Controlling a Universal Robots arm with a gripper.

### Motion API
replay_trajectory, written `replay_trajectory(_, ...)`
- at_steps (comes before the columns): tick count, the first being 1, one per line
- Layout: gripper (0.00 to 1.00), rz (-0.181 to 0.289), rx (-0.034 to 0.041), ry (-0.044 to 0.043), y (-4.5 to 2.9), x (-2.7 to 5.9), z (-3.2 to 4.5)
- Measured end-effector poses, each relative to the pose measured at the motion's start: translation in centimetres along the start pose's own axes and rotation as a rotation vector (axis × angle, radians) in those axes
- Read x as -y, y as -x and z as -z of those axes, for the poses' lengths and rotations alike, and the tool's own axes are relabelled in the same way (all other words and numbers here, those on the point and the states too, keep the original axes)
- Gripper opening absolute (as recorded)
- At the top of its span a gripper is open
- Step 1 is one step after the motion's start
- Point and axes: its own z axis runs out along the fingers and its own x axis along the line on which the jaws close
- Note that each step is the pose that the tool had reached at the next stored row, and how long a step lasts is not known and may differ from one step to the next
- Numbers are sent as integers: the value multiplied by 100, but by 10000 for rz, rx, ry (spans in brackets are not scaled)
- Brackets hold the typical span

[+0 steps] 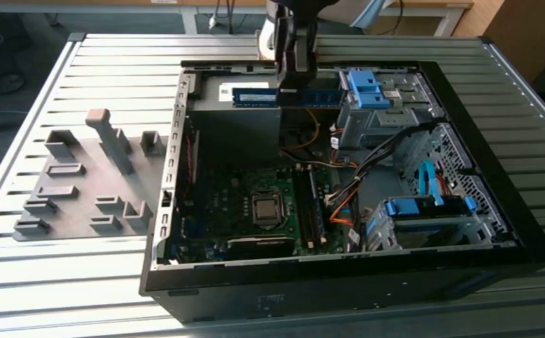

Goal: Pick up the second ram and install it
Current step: 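Pick up the second ram and move it above second insertion slot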

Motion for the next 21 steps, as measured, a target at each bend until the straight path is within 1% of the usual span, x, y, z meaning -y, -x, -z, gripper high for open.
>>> replay_trajectory(16,14,0,0,-1,5,145,4)
replay_trajectory(21,14,0,0,0,7,204,6)
